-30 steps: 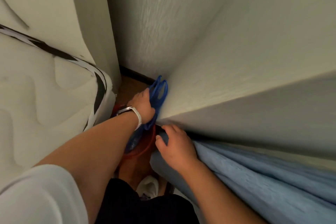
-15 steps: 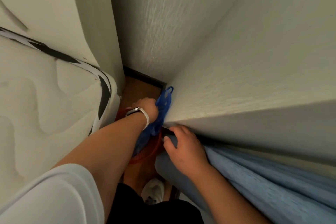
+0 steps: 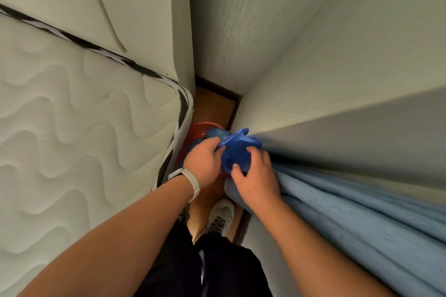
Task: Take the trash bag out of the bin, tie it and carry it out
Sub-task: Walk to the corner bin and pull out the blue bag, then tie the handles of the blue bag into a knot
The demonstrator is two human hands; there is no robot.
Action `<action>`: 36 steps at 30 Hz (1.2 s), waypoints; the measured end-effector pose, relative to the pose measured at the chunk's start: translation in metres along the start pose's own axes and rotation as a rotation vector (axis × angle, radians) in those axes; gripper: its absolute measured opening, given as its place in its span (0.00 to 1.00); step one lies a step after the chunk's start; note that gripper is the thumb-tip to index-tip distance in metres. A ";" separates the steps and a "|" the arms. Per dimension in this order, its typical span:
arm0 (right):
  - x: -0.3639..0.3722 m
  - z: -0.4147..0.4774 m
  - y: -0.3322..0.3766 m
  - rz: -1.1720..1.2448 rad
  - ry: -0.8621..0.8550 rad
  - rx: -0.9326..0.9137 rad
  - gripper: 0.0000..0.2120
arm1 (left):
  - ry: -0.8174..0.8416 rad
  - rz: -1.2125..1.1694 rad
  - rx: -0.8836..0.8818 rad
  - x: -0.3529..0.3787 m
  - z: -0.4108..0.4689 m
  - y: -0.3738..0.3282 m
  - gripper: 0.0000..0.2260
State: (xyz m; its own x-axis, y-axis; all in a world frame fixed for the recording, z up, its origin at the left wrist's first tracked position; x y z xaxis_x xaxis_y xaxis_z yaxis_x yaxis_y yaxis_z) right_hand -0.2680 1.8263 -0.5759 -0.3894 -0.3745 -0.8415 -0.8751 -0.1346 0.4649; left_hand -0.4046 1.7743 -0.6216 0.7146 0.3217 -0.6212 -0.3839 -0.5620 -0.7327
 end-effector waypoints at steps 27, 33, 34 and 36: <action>-0.306 -0.104 0.225 0.451 0.008 -0.120 0.11 | 0.012 -0.506 0.191 -0.298 -0.128 -0.302 0.17; -0.355 -0.118 0.258 0.553 -0.083 -0.037 0.16 | -0.055 -0.676 0.143 -0.357 -0.140 -0.342 0.12; -0.366 -0.120 0.263 0.552 -0.113 -0.036 0.17 | -0.042 -0.698 0.134 -0.366 -0.140 -0.348 0.13; -0.385 -0.123 0.274 0.528 -0.162 -0.068 0.18 | 0.006 -0.681 0.160 -0.382 -0.139 -0.363 0.20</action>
State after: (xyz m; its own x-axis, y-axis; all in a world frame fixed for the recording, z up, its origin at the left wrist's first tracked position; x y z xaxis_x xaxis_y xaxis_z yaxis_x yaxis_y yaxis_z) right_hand -0.3225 1.8205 -0.0900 -0.8140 -0.2616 -0.5186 -0.5307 -0.0279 0.8471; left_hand -0.4570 1.7495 -0.0794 0.8300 0.5576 -0.0082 0.0693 -0.1178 -0.9906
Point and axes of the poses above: each hand's wrist, its own z-axis towards the middle knuckle, its own x-axis out of the palm, y = z × x, the point moved 7 cm from there along z, towards the middle knuckle, and after that the axes turned 12 degrees about -y, right-handed, at the moved point
